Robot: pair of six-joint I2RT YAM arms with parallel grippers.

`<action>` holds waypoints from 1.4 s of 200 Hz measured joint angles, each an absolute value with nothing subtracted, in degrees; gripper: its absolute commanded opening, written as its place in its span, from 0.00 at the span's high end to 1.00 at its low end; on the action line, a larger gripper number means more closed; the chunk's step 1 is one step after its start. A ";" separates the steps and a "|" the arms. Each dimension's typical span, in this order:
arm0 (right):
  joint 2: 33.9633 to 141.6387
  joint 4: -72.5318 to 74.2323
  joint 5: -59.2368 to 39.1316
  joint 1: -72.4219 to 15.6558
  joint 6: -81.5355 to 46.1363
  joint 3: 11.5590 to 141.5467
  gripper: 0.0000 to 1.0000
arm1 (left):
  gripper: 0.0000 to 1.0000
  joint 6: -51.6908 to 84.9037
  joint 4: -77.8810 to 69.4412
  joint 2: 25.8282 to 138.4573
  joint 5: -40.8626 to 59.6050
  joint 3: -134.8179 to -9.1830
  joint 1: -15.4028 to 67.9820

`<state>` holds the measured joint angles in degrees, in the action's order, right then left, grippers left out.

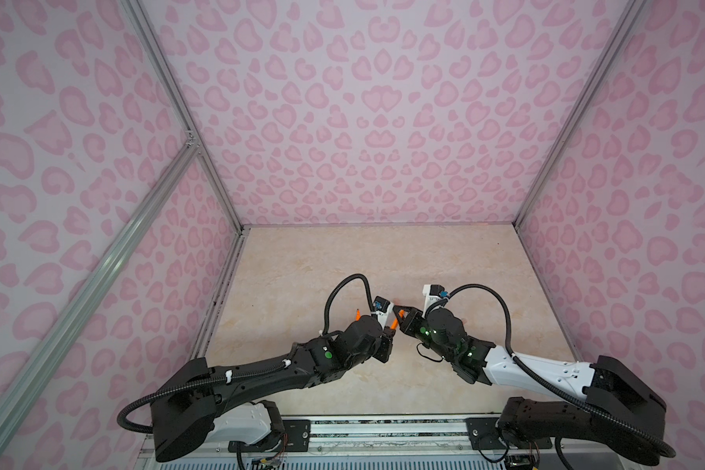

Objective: Insert the pens into the pen caps

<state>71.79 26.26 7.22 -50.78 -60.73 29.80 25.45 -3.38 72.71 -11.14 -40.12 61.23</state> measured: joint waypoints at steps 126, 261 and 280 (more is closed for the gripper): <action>69.80 34.96 6.96 -54.02 -66.67 25.80 1.00 | 0.59 25.45 -6.22 73.76 -11.81 -39.44 61.23; 66.15 34.96 11.77 -55.22 -67.81 24.32 0.71 | 0.96 25.34 -11.90 73.60 -6.81 -38.11 59.90; 62.02 29.50 15.75 -53.60 -65.14 25.58 0.63 | 0.96 26.52 -11.33 72.90 -7.42 -36.16 56.42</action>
